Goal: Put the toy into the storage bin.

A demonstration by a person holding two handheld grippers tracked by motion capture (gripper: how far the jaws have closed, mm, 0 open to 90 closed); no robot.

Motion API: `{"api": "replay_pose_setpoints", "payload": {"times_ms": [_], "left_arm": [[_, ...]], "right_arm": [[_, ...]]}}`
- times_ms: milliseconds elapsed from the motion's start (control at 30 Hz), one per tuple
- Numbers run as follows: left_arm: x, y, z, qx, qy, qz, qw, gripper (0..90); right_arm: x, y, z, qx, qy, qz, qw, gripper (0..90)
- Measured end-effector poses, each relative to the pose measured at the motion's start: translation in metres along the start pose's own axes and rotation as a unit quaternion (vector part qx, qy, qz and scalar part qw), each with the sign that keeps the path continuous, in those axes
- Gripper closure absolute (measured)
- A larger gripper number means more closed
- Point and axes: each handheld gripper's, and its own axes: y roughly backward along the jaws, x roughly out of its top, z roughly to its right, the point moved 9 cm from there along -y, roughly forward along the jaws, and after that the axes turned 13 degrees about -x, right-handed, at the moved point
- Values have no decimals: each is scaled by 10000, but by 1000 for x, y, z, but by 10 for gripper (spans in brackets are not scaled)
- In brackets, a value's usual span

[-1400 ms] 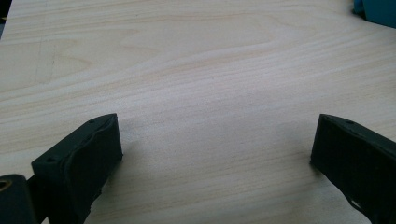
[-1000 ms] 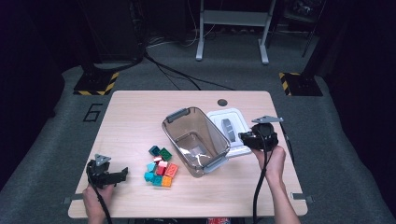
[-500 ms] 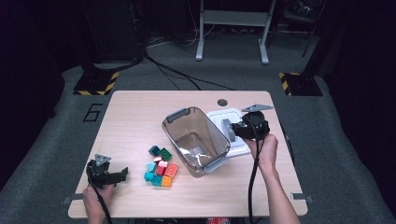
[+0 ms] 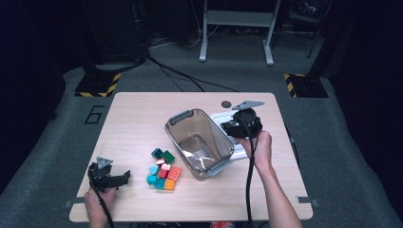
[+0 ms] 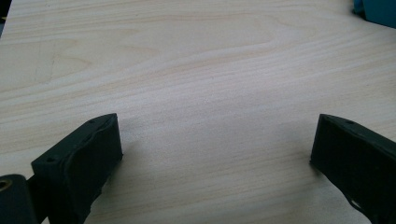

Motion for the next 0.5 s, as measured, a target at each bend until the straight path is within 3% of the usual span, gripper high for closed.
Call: {"api": "replay_pose_setpoints", "payload": {"times_ms": [300, 500], "left_arm": [[0, 0, 0, 0, 1, -1, 10000, 19], [0, 0, 0, 2, 5, 4, 10000, 19]], "right_arm": [[-3, -1, -29, 338, 290, -95, 9990, 474], [-13, -2, -40, 472, 437, -174, 9978, 473]]}}
